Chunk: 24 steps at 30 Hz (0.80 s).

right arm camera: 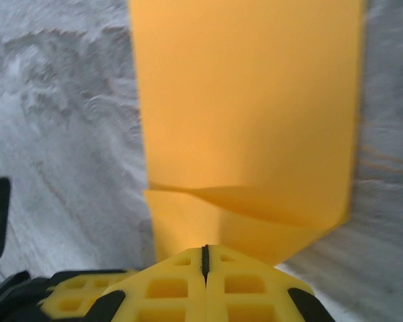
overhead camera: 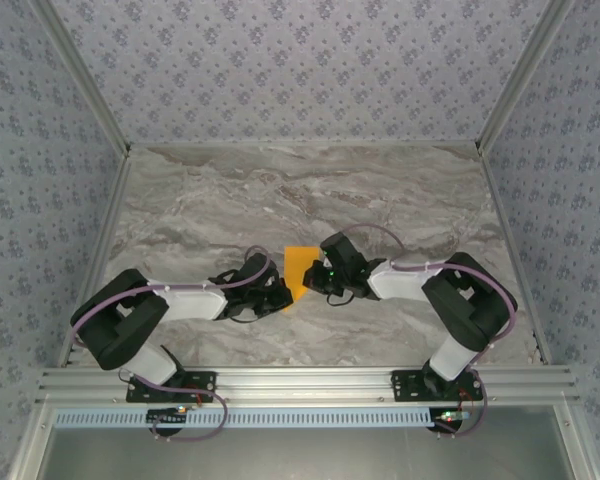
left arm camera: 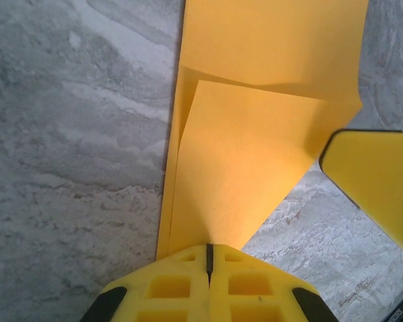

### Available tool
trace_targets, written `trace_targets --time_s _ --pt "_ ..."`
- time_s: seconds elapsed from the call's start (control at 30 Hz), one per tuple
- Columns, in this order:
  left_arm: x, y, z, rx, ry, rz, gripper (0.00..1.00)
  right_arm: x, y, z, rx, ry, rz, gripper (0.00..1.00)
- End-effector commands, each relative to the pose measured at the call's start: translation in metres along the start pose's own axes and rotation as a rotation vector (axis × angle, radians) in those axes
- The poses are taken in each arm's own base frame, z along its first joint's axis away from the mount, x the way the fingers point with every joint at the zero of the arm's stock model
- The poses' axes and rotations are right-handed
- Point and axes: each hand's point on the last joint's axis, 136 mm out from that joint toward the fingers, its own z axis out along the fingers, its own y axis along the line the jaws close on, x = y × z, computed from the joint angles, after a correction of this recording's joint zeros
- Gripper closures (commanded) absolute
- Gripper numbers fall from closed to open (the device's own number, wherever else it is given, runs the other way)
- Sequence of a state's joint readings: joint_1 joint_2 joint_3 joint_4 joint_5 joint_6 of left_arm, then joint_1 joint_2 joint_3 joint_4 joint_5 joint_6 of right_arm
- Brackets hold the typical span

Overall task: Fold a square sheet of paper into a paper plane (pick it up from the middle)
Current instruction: Third fold the triangle at the center of the table.

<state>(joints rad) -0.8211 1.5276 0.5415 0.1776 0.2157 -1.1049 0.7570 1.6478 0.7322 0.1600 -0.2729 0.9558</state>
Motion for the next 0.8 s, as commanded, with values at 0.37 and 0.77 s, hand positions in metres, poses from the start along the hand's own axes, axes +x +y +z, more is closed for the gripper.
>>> trace_targets --time_s 0.37,0.77 --pt "0.013 0.054 -0.003 -0.205 0.012 -0.026 1.00 0.011 -0.037 0.013 0.104 0.020 -0.006 0.99" --pt "0.005 0.055 -0.002 -0.233 0.072 0.101 1.00 -0.055 -0.052 -0.038 0.107 -0.140 -0.008 0.99"
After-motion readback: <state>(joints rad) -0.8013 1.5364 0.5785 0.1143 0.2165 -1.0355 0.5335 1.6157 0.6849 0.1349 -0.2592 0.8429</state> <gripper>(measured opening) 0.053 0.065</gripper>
